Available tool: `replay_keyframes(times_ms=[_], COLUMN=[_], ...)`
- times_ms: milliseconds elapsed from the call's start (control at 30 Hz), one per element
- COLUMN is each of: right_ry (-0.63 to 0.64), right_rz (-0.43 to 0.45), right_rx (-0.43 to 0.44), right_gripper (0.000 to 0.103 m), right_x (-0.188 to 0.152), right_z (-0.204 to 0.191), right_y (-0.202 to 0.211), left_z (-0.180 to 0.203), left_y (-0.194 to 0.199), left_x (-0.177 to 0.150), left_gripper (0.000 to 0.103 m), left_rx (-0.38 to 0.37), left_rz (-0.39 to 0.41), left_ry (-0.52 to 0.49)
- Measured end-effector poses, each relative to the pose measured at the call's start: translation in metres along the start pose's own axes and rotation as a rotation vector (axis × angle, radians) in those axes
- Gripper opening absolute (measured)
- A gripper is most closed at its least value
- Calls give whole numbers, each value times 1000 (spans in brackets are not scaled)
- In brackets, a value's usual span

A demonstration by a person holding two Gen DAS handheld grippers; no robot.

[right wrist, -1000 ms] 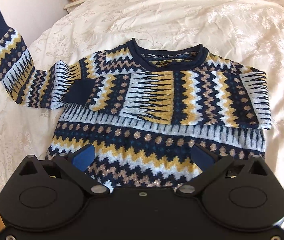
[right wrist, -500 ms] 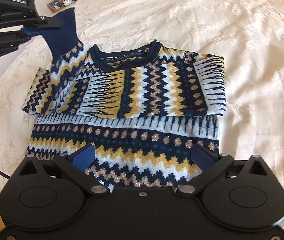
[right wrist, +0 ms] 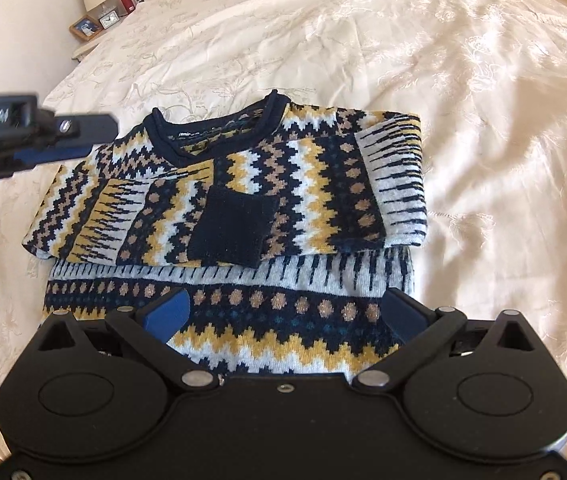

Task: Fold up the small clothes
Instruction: 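Fold the sleeve across the sweater front and release it with the left gripper, then grasp the second folded cuff with the right gripper and reposition it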

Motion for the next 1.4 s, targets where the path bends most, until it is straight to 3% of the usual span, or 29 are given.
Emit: replay_keyframes(times_ms=[167,233,367,533,767,967,1000,1033,1067,1100,1267,1400], right_ry=[-52,-71,-86,-110,-135,-145,-143,-141,-137,-135,-85,-3], right_rz=[10,2,-24,-57,-94,-117,-121,-125,-127,-127,-26,47], right_rx=[57,81,99,119,103,138,142,147,147,152,301,254], right_gripper=[101,92,86,76,74,56,52,41,35,20,16,16], right_x=[14,19,24,27,25,25,25,25,25,25,54,76], right_z=[-6,-8,-13,-14,-11,-13,-14,-14,-15,-16,-37,-25], right_y=[-18,-28,-47,-68,-87,-92,-92,-93,-93,-91,-40,-1], left_z=[-48,-66,-96,-119,-132,-134,-134,-134,-133,-133,-133,-134], left_y=[4,7,13,18,21,22,22,22,22,22,23,23], left_x=[-27,-36,-49,-60,-69,-70,-69,-69,-69,-69,-67,-64], left_gripper=[36,36,36,36,36,36,36,36,36,36,36,36], left_rx=[100,133,198,243,268,282,283,284,285,287,292,287], left_rz=[-82,-104,-136,-157,-175,-177,-176,-175,-174,-173,-166,-158], left_ry=[39,63,95,146,183,192,192,191,188,185,166,155])
Point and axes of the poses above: each gripper's, at about its wrist camera, not at the fingertips, and y roughly against the way its jaws point, z to its right, x to its top, the point moved 4 cm from there along -y, roughly the way its jaws point, and after that the axes turned 8 degrees about z, right-handed, at the moved point
